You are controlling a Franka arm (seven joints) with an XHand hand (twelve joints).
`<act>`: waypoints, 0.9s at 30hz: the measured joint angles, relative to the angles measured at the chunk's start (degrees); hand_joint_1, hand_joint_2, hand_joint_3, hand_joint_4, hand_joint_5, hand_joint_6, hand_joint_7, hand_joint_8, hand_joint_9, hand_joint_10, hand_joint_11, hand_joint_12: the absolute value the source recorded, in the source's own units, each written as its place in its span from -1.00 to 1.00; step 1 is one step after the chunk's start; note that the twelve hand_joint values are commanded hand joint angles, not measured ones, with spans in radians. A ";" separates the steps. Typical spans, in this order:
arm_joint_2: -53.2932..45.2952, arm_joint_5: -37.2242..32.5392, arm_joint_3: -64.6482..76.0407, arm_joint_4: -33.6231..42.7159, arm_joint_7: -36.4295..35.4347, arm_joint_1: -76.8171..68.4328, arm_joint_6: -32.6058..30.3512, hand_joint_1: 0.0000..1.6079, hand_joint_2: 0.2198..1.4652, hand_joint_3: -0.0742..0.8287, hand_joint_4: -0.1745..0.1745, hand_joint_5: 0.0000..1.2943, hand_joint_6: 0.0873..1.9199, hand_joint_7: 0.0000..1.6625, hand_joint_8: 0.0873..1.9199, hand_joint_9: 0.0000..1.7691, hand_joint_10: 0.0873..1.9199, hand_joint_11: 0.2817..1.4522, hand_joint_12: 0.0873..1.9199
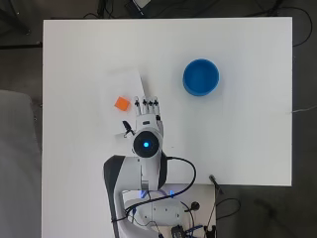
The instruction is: Teleoperate dual arm-hand system to pick and place objects
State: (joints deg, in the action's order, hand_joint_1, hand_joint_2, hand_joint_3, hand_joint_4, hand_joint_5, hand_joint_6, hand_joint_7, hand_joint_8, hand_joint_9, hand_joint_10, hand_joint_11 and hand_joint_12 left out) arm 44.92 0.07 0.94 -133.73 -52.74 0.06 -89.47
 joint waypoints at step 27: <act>-17.13 -8.46 -4.05 -10.62 -5.05 -1.50 -30.88 -0.80 0.32 -0.84 0.18 -0.48 -1.00 -0.53 -1.00 -0.49 -1.00 -0.67 -1.00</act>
State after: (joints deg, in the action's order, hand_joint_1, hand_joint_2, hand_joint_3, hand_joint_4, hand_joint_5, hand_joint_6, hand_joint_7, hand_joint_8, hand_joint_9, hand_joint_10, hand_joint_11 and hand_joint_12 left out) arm 27.79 -8.39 -3.12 -144.35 -57.79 -1.44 -120.35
